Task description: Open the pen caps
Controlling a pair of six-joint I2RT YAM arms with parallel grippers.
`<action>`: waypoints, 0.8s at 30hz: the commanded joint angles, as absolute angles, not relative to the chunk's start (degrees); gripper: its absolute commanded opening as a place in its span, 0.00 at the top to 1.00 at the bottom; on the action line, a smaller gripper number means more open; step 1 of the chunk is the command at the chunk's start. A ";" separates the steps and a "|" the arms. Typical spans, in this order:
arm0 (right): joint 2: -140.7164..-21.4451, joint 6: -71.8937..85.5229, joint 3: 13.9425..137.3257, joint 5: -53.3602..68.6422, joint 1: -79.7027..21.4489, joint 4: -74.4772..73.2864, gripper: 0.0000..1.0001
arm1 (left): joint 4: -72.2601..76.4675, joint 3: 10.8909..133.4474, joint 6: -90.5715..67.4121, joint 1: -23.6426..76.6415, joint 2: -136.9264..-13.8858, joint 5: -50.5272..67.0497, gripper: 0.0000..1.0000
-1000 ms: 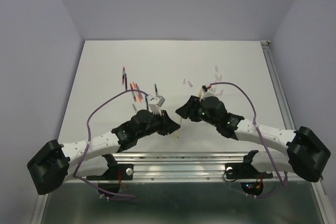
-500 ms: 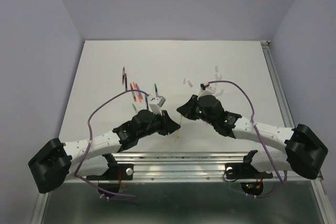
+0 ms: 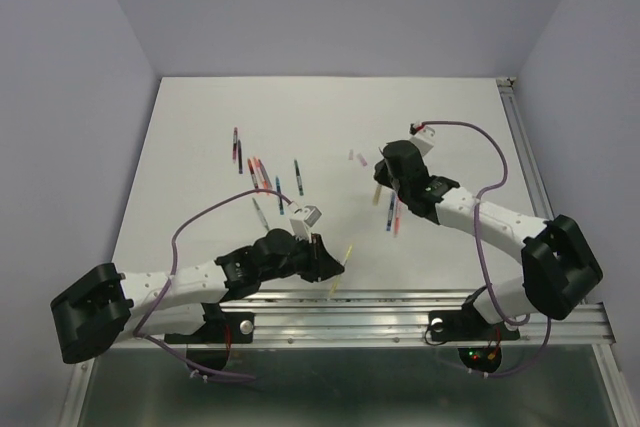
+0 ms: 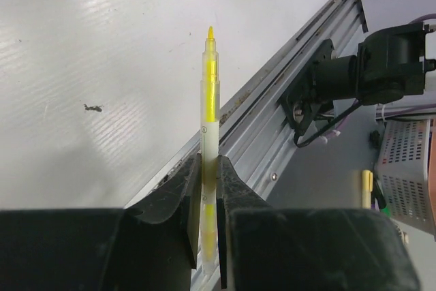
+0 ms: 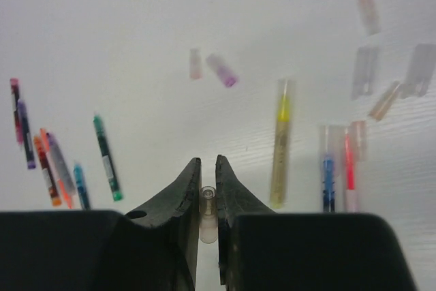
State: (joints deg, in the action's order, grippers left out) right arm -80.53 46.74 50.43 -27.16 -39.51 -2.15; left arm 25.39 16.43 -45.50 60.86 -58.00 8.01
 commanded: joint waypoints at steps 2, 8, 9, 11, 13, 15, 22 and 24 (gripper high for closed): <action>-82.79 42.37 53.88 -30.50 -34.98 -1.93 0.99 | 25.67 16.52 -47.28 61.87 -57.13 7.74 1.00; -83.06 42.10 49.05 -28.30 -29.28 -3.43 0.99 | 22.43 19.59 -47.37 61.87 -56.78 3.00 1.00; -82.88 42.01 47.30 -28.13 -28.57 -3.43 0.99 | 21.72 20.21 -47.37 61.87 -56.78 1.25 1.00; -82.53 42.01 45.80 -27.25 -26.56 -3.43 0.99 | 20.40 21.26 -46.85 61.87 -56.69 0.44 1.00; -82.70 42.10 44.13 -26.90 -25.23 -3.43 0.97 | 20.13 21.79 -46.41 61.79 -56.60 -0.95 1.00; -83.32 42.36 43.25 -26.72 -23.56 -3.78 0.95 | 19.08 22.67 -46.32 61.79 -56.60 -2.37 1.00; -86.04 42.71 42.10 -26.28 -21.18 -3.69 0.87 | 17.40 23.55 -47.02 61.70 -56.60 -4.48 1.00; -87.35 42.80 42.27 -26.28 -20.74 -3.69 0.85 | 16.96 23.73 -47.11 61.70 -56.60 -5.09 1.00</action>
